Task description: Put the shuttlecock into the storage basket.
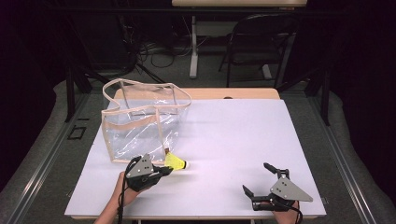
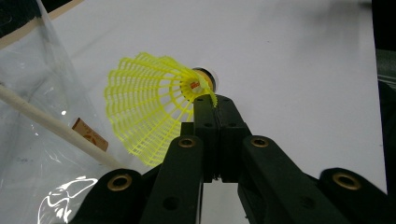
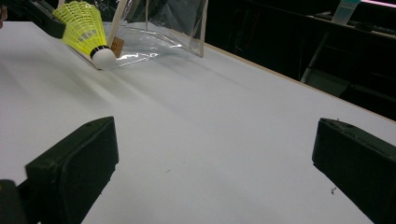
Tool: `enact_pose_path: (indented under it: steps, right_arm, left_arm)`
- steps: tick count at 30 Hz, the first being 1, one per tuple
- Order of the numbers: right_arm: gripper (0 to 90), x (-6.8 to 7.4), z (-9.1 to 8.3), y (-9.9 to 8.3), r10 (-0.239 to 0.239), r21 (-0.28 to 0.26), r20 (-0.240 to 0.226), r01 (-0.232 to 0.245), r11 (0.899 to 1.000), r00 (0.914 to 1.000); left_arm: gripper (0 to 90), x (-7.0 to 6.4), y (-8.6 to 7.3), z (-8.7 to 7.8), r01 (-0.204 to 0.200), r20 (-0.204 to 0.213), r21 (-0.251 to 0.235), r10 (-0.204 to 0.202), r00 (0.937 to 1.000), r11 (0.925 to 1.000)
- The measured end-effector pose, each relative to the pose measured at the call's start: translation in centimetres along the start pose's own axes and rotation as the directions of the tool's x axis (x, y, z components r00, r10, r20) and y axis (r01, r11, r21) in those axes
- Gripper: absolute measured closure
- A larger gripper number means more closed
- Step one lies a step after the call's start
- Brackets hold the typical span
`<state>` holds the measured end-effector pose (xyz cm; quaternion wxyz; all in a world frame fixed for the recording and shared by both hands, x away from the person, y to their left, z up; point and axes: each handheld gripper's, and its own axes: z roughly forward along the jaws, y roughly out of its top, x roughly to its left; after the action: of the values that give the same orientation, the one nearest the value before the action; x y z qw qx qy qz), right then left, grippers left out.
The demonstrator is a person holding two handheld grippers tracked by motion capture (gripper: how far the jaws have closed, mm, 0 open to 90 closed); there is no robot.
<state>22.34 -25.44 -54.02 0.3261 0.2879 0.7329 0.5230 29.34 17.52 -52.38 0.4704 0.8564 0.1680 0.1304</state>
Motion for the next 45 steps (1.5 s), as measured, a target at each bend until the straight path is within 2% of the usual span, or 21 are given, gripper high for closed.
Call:
enact_pose_path:
  steps: [23,33,45]
  right_arm:
    - [0.0,0.0,0.2,-0.1,0.007,0.008,-0.005,-0.007,1.000,1.0000]
    - [0.0,0.0,0.3,-0.2,0.008,0.013,-0.010,-0.008,1.000,0.9999]
    - [0.0,0.0,0.3,-0.2,0.001,0.022,-0.011,-0.001,1.000,0.9999]
  left_arm:
    - [89.2,0.6,0.8,-1.3,0.021,-0.060,-0.026,-0.023,0.9979,0.9994]
    - [89.3,0.8,1.3,-1.6,0.028,-0.072,-0.025,-0.030,0.9969,0.9993]
    - [89.3,0.8,2.1,-1.8,0.015,-0.085,-0.035,-0.018,0.9962,0.9993]
